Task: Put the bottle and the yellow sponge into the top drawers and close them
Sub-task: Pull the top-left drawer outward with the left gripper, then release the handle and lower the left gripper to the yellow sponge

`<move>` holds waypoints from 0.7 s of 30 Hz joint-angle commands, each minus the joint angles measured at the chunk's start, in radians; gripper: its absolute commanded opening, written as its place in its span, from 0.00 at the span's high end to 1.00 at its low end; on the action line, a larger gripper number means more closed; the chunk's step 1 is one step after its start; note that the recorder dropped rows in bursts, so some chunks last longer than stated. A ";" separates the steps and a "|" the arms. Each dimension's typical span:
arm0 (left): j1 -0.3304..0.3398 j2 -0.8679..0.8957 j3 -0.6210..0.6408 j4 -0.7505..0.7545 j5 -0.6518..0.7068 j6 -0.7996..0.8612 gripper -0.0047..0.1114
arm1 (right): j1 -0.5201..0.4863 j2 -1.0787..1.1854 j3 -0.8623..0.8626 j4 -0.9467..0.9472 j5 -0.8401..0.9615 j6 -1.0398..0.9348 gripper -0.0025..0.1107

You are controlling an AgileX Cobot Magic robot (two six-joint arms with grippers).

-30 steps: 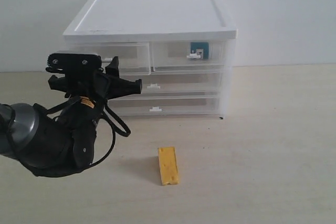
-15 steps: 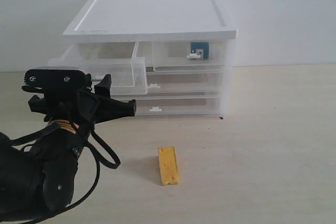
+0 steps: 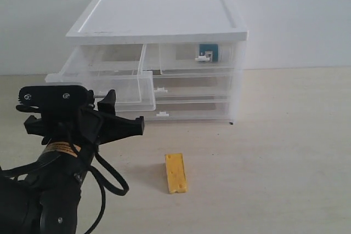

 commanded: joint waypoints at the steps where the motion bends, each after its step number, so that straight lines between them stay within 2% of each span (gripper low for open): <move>1: -0.013 -0.009 0.005 -0.034 -0.012 0.005 0.92 | -0.003 -0.005 0.005 -0.001 -0.004 0.000 0.98; 2: -0.013 -0.009 0.005 -0.034 -0.012 0.005 0.90 | -0.003 -0.005 0.005 -0.001 -0.004 0.000 0.98; 4: -0.013 -0.009 0.005 -0.035 -0.012 0.008 0.80 | -0.003 -0.005 0.005 -0.001 -0.004 0.000 0.98; 6: -0.013 -0.009 0.005 -0.035 -0.012 0.010 0.65 | -0.003 -0.005 0.005 -0.001 -0.004 0.000 0.98; 10: -0.013 -0.012 0.007 -0.038 -0.004 0.015 0.28 | -0.003 -0.005 0.005 -0.001 -0.004 0.000 0.98; 11: -0.013 -0.014 0.007 -0.046 0.009 0.015 0.24 | -0.003 -0.005 0.005 -0.001 -0.004 0.000 0.98; 16: -0.013 -0.058 0.007 -0.093 0.120 0.063 0.22 | -0.003 -0.005 0.005 -0.001 -0.004 0.000 0.98; 21: -0.013 -0.138 0.007 -0.153 0.290 0.121 0.22 | -0.003 -0.005 0.005 -0.001 -0.004 0.000 0.98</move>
